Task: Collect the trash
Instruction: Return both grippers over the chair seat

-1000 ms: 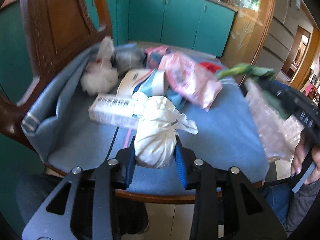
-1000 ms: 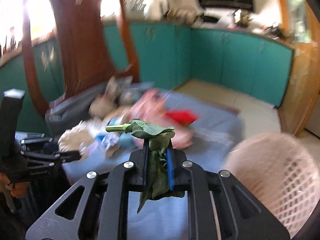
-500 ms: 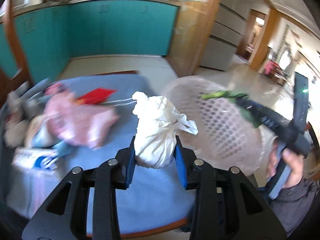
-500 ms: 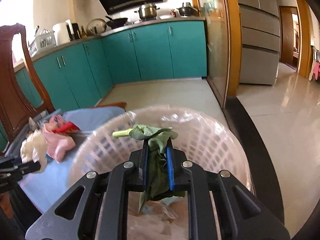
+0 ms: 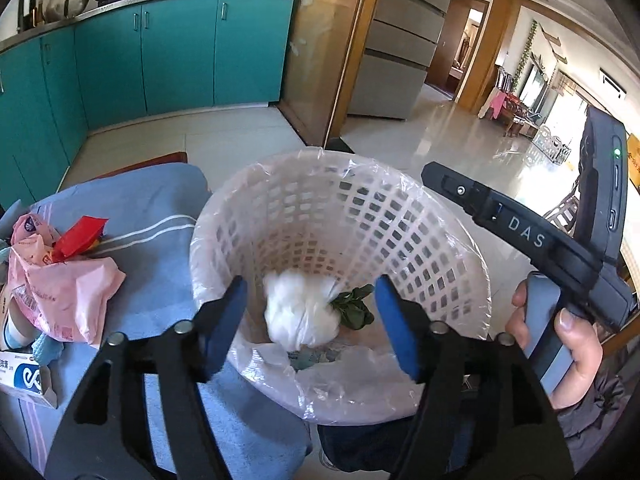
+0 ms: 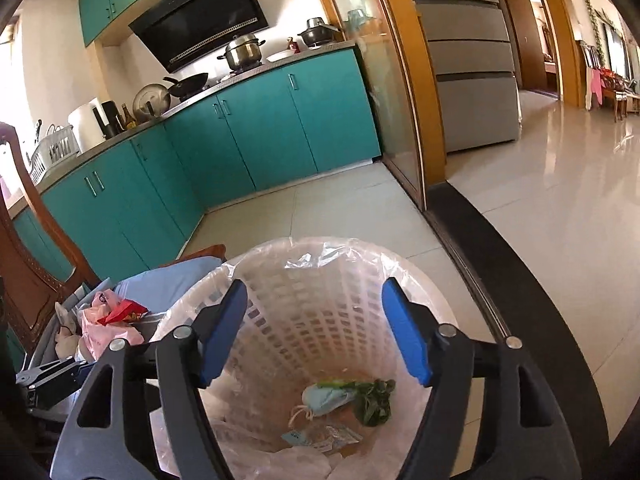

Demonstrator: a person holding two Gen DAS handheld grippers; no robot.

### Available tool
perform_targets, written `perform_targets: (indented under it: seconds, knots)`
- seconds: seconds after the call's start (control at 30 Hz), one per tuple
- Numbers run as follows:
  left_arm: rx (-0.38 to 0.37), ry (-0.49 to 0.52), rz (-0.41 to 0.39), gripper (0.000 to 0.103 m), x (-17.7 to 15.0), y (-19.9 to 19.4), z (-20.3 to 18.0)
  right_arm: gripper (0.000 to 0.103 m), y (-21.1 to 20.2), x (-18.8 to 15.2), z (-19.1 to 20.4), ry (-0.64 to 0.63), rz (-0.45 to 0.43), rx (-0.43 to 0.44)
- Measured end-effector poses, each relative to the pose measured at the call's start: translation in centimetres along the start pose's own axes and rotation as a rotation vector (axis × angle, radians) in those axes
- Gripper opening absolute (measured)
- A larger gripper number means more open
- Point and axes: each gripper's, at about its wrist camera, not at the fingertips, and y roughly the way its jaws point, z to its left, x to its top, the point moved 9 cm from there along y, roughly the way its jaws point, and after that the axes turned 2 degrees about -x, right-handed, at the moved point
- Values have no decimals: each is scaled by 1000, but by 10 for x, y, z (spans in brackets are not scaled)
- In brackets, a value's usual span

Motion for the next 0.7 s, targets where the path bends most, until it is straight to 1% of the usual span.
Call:
perform_targets:
  seconds: [0.07, 0.13, 0.2, 0.3, 0.4, 0.43, 0.5, 0.57, 0.63, 0.67, 0.7]
  knots:
    - [16, -9, -5, 71, -2, -5, 9, 71, 1, 0, 5, -9, 5, 5]
    - [59, -30, -17, 72, -6, -12, 28, 72, 1, -1, 11, -23, 5, 18]
    - [128, -51, -27, 72, -13, -23, 52, 74, 1, 0, 18, -33, 3, 37]
    - [349, -100, -27, 72, -39, -49, 119, 74, 2, -2, 41, -59, -1, 93]
    - [514, -174, 2, 72, -75, -82, 184, 74, 1, -6, 78, -118, 5, 185]
    - [541, -199, 14, 72, -85, -91, 199, 74, 2, -9, 90, -143, 7, 207]
    - [581, -251, 39, 72, -107, -109, 227, 74, 5, -20, 131, -227, 24, 274]
    - [608, -302, 65, 72, -128, -125, 251, 74, 12, -36, 172, -287, 74, 348]
    - [617, -336, 79, 72, -142, -134, 262, 74, 26, -55, 214, -320, 157, 425]
    - [617, -348, 83, 72, -145, -137, 266, 74, 36, -68, 240, -355, 210, 463]
    - [615, -361, 84, 72, -148, -141, 268, 74, 45, -81, 264, -418, 247, 478]
